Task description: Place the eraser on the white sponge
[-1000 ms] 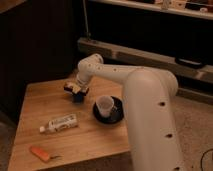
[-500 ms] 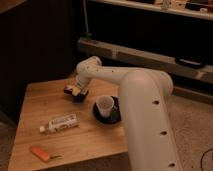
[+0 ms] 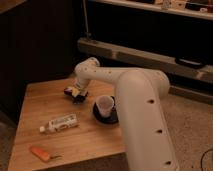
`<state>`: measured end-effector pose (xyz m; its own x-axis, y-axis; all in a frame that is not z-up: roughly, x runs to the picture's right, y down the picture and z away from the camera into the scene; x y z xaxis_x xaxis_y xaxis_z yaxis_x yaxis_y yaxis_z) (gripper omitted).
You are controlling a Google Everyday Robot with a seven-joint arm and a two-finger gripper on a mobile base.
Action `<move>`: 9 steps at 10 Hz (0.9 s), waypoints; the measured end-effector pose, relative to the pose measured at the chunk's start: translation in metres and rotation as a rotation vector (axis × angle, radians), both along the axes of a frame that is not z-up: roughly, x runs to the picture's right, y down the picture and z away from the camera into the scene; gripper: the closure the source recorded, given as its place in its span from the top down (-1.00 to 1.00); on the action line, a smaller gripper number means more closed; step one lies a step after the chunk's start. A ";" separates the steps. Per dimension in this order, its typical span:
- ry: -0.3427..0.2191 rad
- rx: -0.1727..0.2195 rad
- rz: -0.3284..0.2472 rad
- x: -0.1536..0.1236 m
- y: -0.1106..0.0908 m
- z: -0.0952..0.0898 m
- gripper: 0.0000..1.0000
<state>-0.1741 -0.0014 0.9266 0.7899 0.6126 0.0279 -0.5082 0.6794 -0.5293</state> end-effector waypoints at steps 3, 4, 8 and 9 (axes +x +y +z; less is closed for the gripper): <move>0.023 -0.001 0.003 -0.001 0.003 0.003 0.54; 0.029 -0.001 0.006 0.000 0.003 0.005 0.60; 0.035 -0.002 0.029 0.002 0.002 0.006 0.60; 0.032 -0.003 0.029 0.000 0.002 0.005 0.60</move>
